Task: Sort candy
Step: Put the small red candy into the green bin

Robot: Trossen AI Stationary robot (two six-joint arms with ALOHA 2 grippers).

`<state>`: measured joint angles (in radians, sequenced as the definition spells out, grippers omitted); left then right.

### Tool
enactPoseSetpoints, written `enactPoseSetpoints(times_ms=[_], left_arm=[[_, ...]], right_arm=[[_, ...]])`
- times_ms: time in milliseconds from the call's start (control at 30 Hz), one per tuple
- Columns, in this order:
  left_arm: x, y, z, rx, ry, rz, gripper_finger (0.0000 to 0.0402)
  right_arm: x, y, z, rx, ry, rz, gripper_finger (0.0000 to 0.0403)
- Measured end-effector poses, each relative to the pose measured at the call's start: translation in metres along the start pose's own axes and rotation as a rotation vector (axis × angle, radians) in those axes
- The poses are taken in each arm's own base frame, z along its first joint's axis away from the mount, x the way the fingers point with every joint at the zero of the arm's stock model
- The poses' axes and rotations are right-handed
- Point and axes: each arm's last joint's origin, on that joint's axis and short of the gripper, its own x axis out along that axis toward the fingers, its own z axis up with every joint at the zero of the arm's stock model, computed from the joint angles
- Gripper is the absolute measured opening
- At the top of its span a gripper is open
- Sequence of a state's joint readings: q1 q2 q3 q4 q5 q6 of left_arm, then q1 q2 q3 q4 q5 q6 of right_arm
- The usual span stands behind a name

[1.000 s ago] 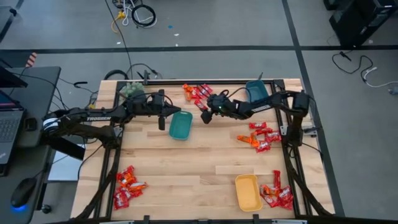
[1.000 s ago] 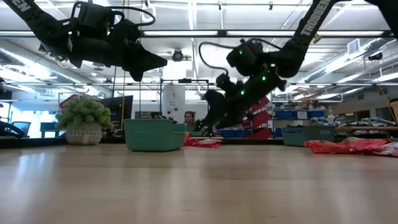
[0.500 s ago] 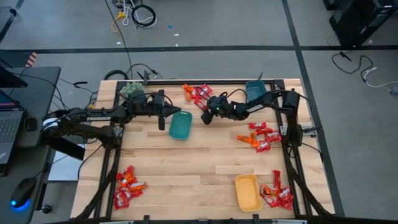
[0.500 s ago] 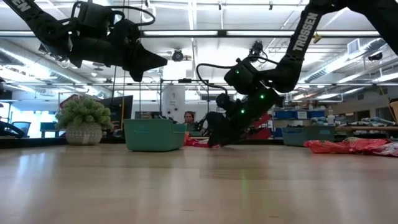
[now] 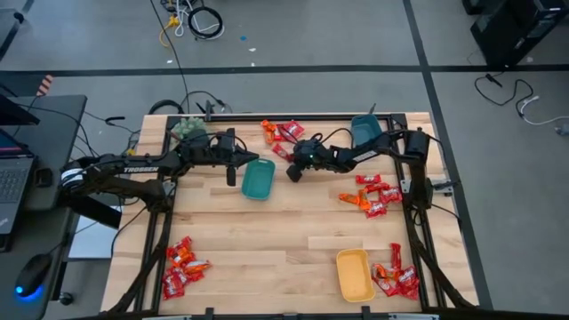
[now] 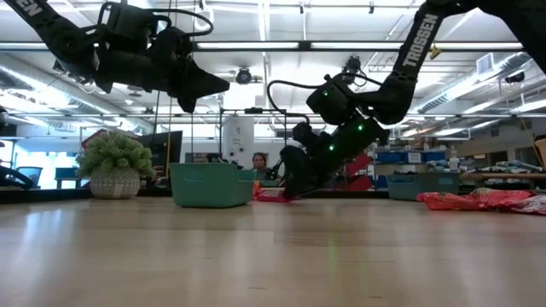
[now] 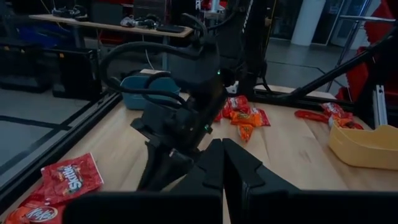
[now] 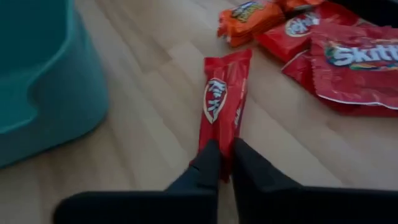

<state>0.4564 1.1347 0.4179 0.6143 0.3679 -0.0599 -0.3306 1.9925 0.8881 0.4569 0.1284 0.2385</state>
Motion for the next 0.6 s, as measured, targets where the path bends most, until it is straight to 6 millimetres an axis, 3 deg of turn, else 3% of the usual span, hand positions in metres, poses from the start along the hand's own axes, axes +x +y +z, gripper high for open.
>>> enactPoseSetpoints(times_ms=[133, 267, 433, 600], left_arm=[[0.0, 0.0, 0.003, 0.008, -0.027, -0.001, 0.0], [-0.001, -0.001, 0.013, 0.006, -0.062, -0.004, 0.0], [-0.002, -0.002, 0.022, 0.014, -0.091, -0.007, 0.0], [0.0, -0.001, 0.034, -0.035, -0.126, 0.024, 0.0]], right_arm=[[-0.018, 0.013, 0.011, -0.048, -0.004, 0.046, 0.0012], [-0.049, 0.022, 0.038, -0.072, -0.078, 0.069, 0.0021], [-0.083, 0.042, 0.058, -0.091, -0.164, 0.136, 0.0012], [-0.093, 0.073, 0.069, 0.023, -0.181, 0.208, 0.0014]])
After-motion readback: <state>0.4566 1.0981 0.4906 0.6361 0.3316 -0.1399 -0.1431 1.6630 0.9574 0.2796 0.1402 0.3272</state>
